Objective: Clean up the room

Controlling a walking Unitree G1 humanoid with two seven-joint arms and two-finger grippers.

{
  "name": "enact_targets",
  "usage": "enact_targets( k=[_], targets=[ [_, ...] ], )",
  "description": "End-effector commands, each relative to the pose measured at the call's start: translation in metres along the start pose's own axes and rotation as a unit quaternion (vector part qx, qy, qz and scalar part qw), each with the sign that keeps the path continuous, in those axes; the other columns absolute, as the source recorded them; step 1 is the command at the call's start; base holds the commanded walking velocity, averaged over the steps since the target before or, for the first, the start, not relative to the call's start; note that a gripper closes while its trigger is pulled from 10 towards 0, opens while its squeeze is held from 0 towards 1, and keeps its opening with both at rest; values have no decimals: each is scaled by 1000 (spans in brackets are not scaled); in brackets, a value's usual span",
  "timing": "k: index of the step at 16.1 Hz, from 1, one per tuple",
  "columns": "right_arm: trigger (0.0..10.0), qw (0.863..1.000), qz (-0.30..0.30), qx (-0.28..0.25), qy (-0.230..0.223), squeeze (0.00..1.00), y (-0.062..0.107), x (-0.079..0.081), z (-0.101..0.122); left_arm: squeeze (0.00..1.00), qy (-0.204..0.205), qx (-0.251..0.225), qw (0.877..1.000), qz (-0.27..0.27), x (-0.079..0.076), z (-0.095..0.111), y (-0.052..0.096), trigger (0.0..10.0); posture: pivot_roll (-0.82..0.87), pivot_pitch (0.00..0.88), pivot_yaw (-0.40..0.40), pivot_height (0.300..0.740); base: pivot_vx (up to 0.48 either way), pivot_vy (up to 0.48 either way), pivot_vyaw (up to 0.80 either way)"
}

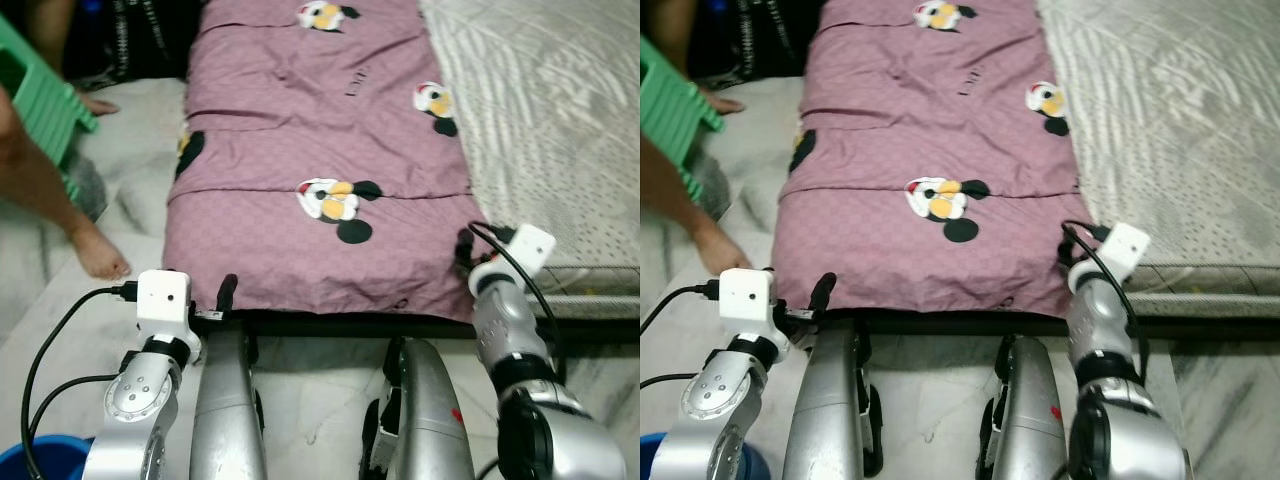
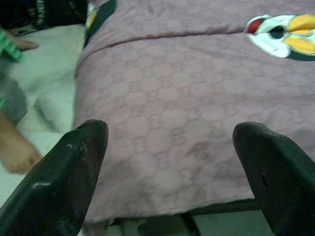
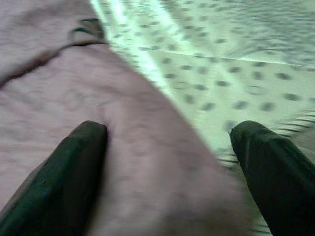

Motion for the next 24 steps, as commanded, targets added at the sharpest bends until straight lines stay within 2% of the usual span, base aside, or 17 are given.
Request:
enact_targets(
  k=[1,3,4,6,7,8,9,10,11,12,13,15,16,18,20,22,24],
  targets=[
    [10000,1000,-14,-2,11,1000,3,-13,1,0,0,10,1000,1,0,-5,4,10000,137,249,0,567,0,0,0],
    [10000,999,16,-18,39,1000,13,-18,7,0,3,11,1000,-1,-2,-7,2,10000,107,228,7,567,0,0,0],
    [10000,991,95,-42,82,1000,21,0,18,0,10,5,1000,-4,-4,-6,-4,10000,83,205,23,567,0,0,0],
    [10000,967,195,-84,144,1000,31,32,35,0,15,-7,1000,-12,-8,-3,-12,10000,47,173,43,567,0,0,0],
    [10000,960,211,-93,156,1000,33,38,39,0,15,-9,1000,-15,-9,-2,-13,10000,43,169,45,567,0,0,0],
    [10000,941,260,-120,179,1000,42,57,49,0,17,-17,999,-24,-12,1,-19,10000,25,142,56,567,0,0,0],
    [10000,931,287,-129,185,1000,51,68,51,0,19,-21,999,-30,-14,1,-22,10000,13,121,63,567,0,0,0],
    [10000,928,297,-128,185,1000,56,72,49,0,20,-23,999,-33,-15,1,-23,10000,8,112,65,567,0,0,0],
    [10000,925,314,-111,180,133,72,77,41,0,27,-33,998,-40,-19,5,-25,10000,3,92,64,567,0,0,0],
    [10000,927,316,-103,176,0,78,77,34,0,31,-40,998,-44,-20,8,-26,10000,0,78,61,567,0,0,0],
    [10000,936,302,-89,155,0,86,73,23,0,33,-55,997,-48,-23,12,-26,10000,3,56,55,567,0,0,0],
    [10000,946,284,-84,133,0,91,68,18,0,24,-68,996,-51,-24,15,-26,10000,7,38,49,567,0,0,0],
    [10000,957,251,-97,108,0,94,63,14,0,22,-74,996,-45,-23,15,-26,10000,3,20,48,577,0,0,0],
    [10000,968,212,-105,88,0,95,59,15,0,25,-72,996,-42,-24,12,-30,10000,-9,9,50,592,0,0,0],
    [10000,971,209,-94,65,0,96,58,17,0,29,-76,996,-46,-29,12,-34,10000,-26,0,52,612,0,0,0],
    [10000,967,232,-78,69,0,97,62,14,0,39,-72,996,-47,-31,10,-39,10000,-30,0,44,632,0,0,0],
    [10000,970,224,-76,57,0,95,63,13,0,41,-68,996,-45,-31,6,-39,10000,-33,0,45,652,0,0,0]
  ],
)
Point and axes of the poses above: a point about 5 cm out from each wrist's last joint towards the gripper, its own y axis pointing back from the gripper into the wrist, its own z axis along the axis of the wrist's last joint, x = y × z, the point moved 1 cm from there along -y, pointing out of the wrist towards the gripper, and after that the axes turned 10 degrees about -y, right-handed, at the moved point
